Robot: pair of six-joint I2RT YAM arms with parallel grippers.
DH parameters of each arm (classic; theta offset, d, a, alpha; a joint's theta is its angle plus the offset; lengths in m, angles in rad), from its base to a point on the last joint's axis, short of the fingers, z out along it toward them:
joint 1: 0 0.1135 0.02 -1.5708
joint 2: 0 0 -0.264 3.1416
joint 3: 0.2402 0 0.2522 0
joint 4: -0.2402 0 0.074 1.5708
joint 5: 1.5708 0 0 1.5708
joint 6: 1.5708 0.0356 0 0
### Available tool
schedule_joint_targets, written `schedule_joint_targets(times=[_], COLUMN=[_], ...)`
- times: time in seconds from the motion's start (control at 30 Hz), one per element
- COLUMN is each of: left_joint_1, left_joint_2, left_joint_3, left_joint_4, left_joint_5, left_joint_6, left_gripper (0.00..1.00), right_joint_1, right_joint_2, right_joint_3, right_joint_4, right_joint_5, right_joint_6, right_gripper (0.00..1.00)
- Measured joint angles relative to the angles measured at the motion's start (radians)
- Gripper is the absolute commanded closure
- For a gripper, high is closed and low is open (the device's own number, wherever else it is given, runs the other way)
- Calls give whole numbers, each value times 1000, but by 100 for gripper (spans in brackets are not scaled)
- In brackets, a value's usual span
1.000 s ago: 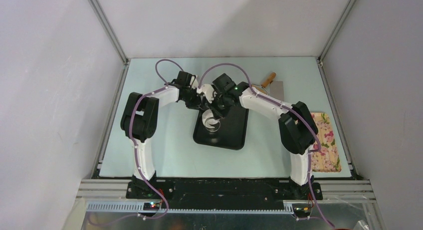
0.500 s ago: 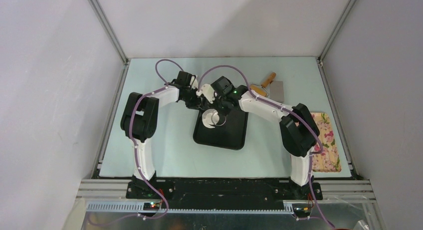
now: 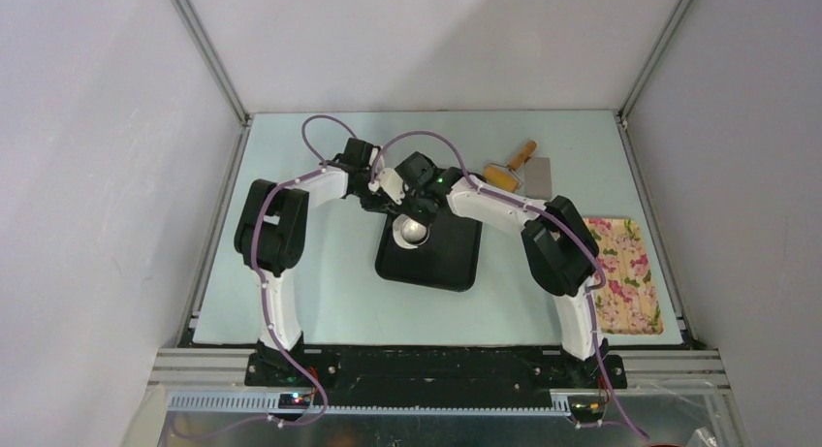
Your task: Roll out the dumpling wrappers from the dough
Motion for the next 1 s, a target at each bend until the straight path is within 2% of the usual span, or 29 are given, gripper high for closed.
schedule_joint_targets(times=[0.73, 1.0], left_joint_1=[0, 0], left_joint_2=[0, 0], left_joint_3=[0, 0], left_joint_4=[0, 0], left_joint_5=[0, 0], left_joint_6=[0, 0], left_gripper=[90, 90], right_joint_1=[25, 40], right_joint_2=[22, 37], right_joint_3=[37, 25], right_joint_4=[0, 1], right_joint_5=[7, 88], right_joint_6=[-39, -63], right_gripper=[100, 100])
